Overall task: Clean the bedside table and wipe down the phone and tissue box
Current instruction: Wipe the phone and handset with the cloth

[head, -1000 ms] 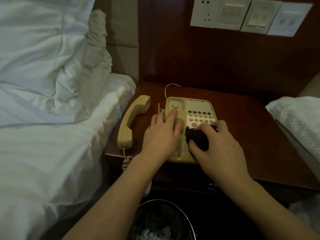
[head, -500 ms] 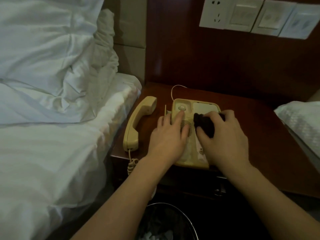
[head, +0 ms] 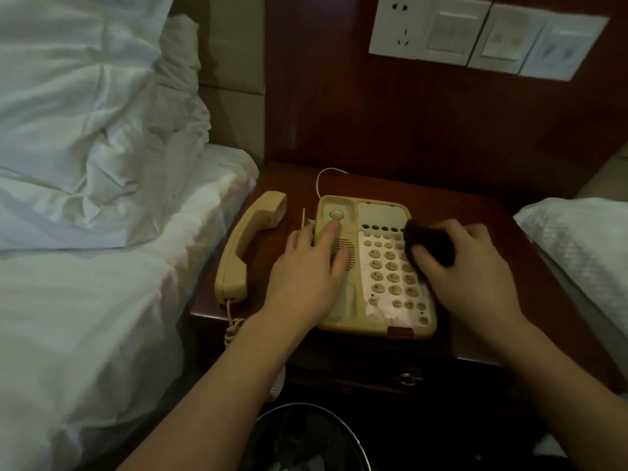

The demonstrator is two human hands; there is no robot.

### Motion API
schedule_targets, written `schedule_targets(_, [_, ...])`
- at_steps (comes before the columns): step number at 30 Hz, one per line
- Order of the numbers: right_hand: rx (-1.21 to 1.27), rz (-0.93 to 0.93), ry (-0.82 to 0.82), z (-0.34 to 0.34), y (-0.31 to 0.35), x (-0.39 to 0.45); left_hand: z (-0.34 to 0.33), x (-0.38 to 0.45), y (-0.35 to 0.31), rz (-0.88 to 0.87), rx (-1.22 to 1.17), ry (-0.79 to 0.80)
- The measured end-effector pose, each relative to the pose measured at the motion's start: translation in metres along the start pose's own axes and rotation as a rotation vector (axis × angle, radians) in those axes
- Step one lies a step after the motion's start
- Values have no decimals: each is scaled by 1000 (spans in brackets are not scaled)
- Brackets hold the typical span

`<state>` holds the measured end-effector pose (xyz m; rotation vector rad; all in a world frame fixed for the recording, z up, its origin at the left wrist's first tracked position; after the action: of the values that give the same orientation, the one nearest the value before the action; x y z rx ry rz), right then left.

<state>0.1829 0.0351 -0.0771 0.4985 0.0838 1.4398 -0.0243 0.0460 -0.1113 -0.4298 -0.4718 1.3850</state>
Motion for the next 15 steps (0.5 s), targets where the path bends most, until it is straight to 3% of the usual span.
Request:
schedule_targets(4, [102,-81,52,-4,-2,12,-1,-2,-2,12,-3,-11])
schedule_targets(10, [318,-113,152,-3,-20,-64,-3,-1,-6,12,7,-32])
schedule_targets(15, [399,-185,123,-9,-20,-21,-3,-6,-4,38,-82,-61])
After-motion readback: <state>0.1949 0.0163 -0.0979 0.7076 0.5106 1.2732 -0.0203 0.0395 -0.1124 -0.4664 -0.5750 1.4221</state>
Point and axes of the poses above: each hand's wrist, its own x-axis towards the middle knuckle, its own z-axis out of the back of the hand, y = z × x, the point moved 4 cm from there along x, towards the middle knuckle, and after that the axes turned 2 degrees about y, right-handed, at the moved point
